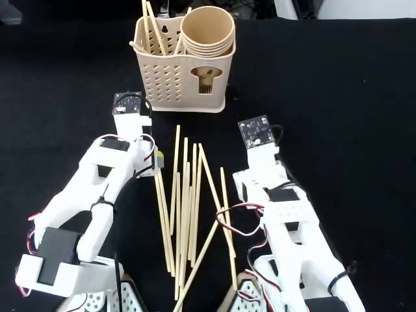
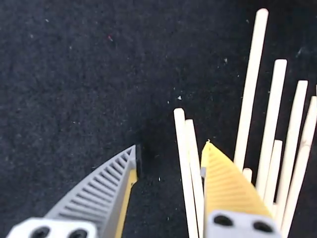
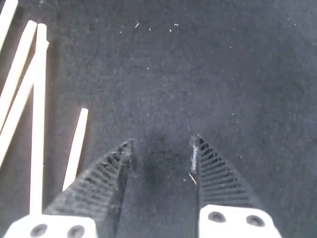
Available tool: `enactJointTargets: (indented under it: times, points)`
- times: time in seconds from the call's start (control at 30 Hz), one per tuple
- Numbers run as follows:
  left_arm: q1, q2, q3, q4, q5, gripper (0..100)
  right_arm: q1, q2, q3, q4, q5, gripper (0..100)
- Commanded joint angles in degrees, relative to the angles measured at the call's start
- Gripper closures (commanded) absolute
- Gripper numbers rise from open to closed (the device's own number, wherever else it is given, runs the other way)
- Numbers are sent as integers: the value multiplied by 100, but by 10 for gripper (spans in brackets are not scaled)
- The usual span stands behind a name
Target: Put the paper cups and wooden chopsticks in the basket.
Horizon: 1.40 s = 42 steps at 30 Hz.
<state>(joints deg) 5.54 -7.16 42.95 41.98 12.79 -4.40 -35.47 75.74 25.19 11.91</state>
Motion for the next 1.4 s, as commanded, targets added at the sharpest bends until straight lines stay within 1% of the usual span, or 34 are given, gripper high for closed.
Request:
enactJointTargets:
  times: [0.0, 0.1, 0.3, 0.43, 0.5, 0.63, 0.7, 0.77, 0.87, 1.0, 1.13, 1.37]
  points:
    - [84, -18, -92, -105, 53, 777, -53, -110, -31, -114, 9, 808]
    - [119, -9, -75, -105, 53, 777, -53, -110, -31, -114, 9, 808]
    - [462, -9, -101, -62, 44, 777, -53, -110, -31, -114, 9, 808]
    - [453, 123, -119, -53, 26, 777, -53, -110, -22, -114, 9, 808]
    - [453, 290, -242, 202, 18, 777, -53, -110, -22, -114, 9, 808]
    - [453, 782, -1015, 1231, 35, 777, -53, -110, -22, -114, 9, 808]
    - [453, 1090, -1358, 1503, 44, 777, -53, -110, -22, -114, 9, 808]
    - [453, 1354, -1569, 1591, 44, 780, -53, -110, -22, -114, 9, 808]
    - [462, 1574, -1710, 1565, 44, 841, -53, -110, -22, -114, 9, 808]
    - [497, 1582, -1719, 1565, 44, 891, -53, -110, -22, -114, 9, 808]
    - [444, 1582, -1710, 1565, 9, 965, -53, -110, -22, -114, 9, 808]
    - [435, 1574, -1798, 1565, 0, 969, -53, -110, -22, -114, 9, 808]
